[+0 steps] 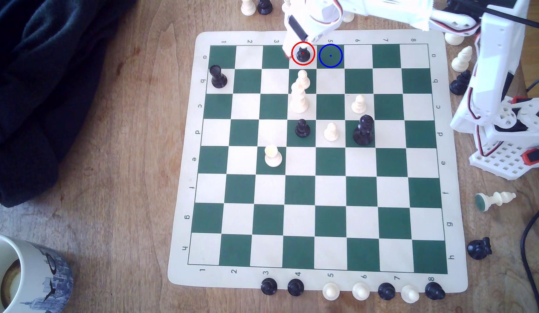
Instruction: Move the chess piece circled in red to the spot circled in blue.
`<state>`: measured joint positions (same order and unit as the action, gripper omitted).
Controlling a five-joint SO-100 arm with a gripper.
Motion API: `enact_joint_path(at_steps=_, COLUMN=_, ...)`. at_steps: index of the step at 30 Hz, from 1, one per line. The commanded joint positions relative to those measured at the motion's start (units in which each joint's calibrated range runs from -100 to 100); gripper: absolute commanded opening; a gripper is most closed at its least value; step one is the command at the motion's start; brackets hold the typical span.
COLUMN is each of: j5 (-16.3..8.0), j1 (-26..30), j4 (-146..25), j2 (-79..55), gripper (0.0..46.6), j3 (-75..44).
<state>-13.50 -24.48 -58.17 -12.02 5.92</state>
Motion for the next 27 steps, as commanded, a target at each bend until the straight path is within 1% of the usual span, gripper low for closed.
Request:
enact_joint_path(at_steps=1, j5=-0.2, j1=0.1, j4=0.8, j2=0.7, gripper=17.5, j3=-1.2)
enact_joint_path(at_steps=21, j5=-0.6, j1=1.2, j4=3.3, j2=0.6, gripper=15.6, j3=-1.0)
enact_joint_path(at_steps=25, j5=-0.6, j1=1.3, j4=3.4, j2=0.6, gripper=13.1, j3=-0.9)
enact_joint_path(at_steps=27, j5=-0.6, j1=1.4, j4=3.4, j2=0.6, gripper=10.8, j3=-0.8)
